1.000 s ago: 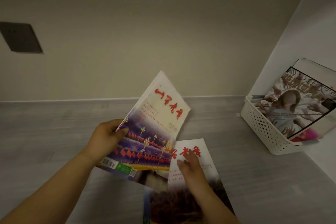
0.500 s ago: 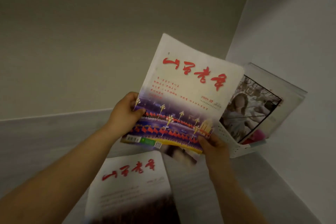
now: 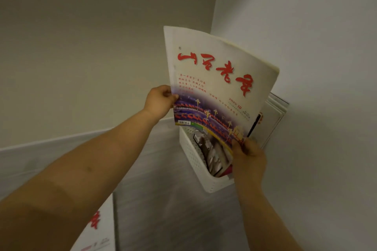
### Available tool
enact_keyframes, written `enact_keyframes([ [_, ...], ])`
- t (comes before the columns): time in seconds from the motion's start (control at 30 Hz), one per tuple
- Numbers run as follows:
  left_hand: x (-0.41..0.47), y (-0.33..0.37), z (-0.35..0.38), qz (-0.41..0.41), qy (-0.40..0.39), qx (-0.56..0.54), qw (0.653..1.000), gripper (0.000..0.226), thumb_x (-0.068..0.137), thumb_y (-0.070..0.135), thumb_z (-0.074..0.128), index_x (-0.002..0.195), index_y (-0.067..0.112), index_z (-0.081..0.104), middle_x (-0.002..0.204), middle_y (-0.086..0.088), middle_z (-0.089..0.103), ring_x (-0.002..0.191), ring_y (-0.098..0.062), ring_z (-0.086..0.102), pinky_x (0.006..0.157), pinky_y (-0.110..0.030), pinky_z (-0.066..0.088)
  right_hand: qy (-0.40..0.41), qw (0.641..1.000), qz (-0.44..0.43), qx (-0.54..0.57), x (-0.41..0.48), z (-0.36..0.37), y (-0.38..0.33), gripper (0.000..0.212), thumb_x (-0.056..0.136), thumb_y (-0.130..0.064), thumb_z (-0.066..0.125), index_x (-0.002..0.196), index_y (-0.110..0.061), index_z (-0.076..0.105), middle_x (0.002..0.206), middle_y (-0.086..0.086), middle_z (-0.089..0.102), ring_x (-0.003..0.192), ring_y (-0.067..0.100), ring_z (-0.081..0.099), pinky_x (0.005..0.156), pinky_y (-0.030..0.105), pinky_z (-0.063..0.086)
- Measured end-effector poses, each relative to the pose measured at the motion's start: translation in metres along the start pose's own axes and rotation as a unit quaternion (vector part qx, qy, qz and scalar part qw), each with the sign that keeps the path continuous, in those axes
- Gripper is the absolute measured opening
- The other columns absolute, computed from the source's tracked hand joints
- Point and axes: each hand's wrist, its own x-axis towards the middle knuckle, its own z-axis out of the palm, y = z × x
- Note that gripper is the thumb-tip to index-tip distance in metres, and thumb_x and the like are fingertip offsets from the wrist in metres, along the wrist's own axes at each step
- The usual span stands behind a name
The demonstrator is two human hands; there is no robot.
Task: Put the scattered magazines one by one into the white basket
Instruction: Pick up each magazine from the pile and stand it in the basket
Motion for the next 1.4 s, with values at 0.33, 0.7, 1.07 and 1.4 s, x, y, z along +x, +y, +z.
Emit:
enact_keyframes([
  [0.33, 0.024, -0.012, 0.067, -0.070, -0.043, -0.060, 0.995, 0.025, 0.090, -0.002, 0.038, 0.109, 0.000, 0.053, 0.094, -0.009, 0.055, 0.074, -0.016, 0.056, 0.071, -0.026, 0.051, 0.043, 0.997, 0.060, 0.010, 0.014, -0.007, 0.050, 0.023, 0.082, -0.004, 0.058, 0.083, -0.026, 0.066, 0.065, -0.014, 0.062, 0.056, -0.009, 0.058, 0.049, -0.003, 0.039],
  [0.7, 0.025, -0.052, 0.099, -0.121, -0.147, 0.036, 0.981, 0.039, 0.093, 0.005, 0.030, 0.130, 0.011, 0.039, 0.130, -0.016, 0.052, 0.115, -0.030, 0.051, 0.094, -0.036, 0.042, -0.001, 0.994, 0.030, -0.106, 0.004, -0.012, 0.079, 0.020, 0.083, -0.007, 0.059, 0.100, -0.016, 0.066, 0.087, 0.002, 0.066, 0.079, 0.014, 0.062, 0.061, 0.001, 0.045],
  [1.07, 0.028, -0.054, 0.111, -0.108, -0.209, 0.005, 0.972, 0.050, 0.090, -0.001, 0.032, 0.136, 0.019, 0.031, 0.136, -0.009, 0.047, 0.110, -0.015, 0.045, 0.088, -0.029, 0.036, 0.041, 0.969, -0.038, -0.240, 0.005, -0.022, 0.094, 0.015, 0.076, -0.008, 0.068, 0.090, -0.002, 0.068, 0.080, 0.016, 0.064, 0.086, 0.022, 0.045, 0.069, 0.029, 0.034],
  [1.4, 0.015, -0.059, 0.098, -0.132, -0.177, 0.010, 0.975, 0.058, 0.092, 0.005, 0.038, 0.143, 0.016, 0.015, 0.148, -0.006, 0.032, 0.127, -0.023, 0.040, 0.085, -0.026, 0.036, 0.051, 0.980, 0.000, -0.190, -0.003, -0.028, 0.080, 0.025, 0.078, -0.008, 0.065, 0.102, -0.010, 0.063, 0.078, -0.023, 0.041, 0.090, 0.020, 0.046, 0.075, 0.031, 0.036],
])
